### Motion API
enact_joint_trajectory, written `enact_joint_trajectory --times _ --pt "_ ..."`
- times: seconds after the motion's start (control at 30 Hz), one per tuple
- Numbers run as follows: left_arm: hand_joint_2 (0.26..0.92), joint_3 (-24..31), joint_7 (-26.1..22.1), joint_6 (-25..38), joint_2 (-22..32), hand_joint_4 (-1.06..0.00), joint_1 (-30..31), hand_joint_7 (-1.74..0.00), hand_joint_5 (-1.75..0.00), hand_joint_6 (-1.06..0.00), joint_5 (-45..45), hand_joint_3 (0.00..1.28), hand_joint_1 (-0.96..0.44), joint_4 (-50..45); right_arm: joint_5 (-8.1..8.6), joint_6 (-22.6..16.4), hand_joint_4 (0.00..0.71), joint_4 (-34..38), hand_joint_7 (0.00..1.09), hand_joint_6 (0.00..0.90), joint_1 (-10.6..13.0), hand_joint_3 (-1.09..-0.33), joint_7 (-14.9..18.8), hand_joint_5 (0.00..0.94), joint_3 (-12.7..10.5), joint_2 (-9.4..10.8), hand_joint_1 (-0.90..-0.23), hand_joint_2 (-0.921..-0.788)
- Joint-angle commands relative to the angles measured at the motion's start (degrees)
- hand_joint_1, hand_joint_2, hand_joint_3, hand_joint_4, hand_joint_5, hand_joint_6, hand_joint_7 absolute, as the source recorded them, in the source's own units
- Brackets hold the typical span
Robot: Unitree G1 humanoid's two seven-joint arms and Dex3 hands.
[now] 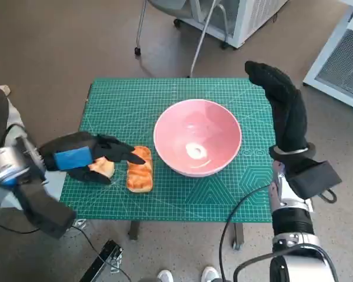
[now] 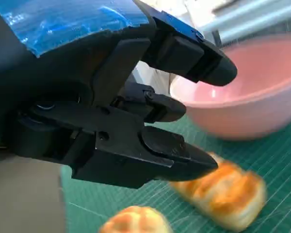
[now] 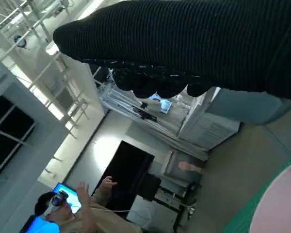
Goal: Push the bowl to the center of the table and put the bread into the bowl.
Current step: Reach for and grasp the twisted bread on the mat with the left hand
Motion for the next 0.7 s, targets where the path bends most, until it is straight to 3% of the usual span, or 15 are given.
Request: enact_joint_trajectory --times 0.03,0.43,0.7 --pt "0.845 -3.02 4.02 -0.87 0.82 -0.45 -3.09 -0.09 0.00 -0.52 5.28 0.00 -0.07 1.95 0.04 1.33 0.367 -0.56 0.82 0.017 2.01 -0.833 -0.03 0.028 0.40 -0.42 -0.549 -0.921" --pt "0.854 -10.64 12.80 -0.35 -0.60 -0.45 -8.00 -0.06 0.00 -0.52 14.11 0.00 -0.08 7.03 0.75 2.98 0.363 -3.16 0.83 0.008 3.66 -0.830 0.35 0.025 0.34 -0.71 -0.550 -0.921" --pt "0.881 -15.55 17.36 0.73 -1.70 -0.43 -10.75 -0.04 0.00 -0.52 19.24 0.01 -0.07 9.79 2.10 3.37 0.366 -3.10 0.84 0.004 4.03 -0.828 1.29 0.026 0.01 -0.74 -0.548 -0.921"
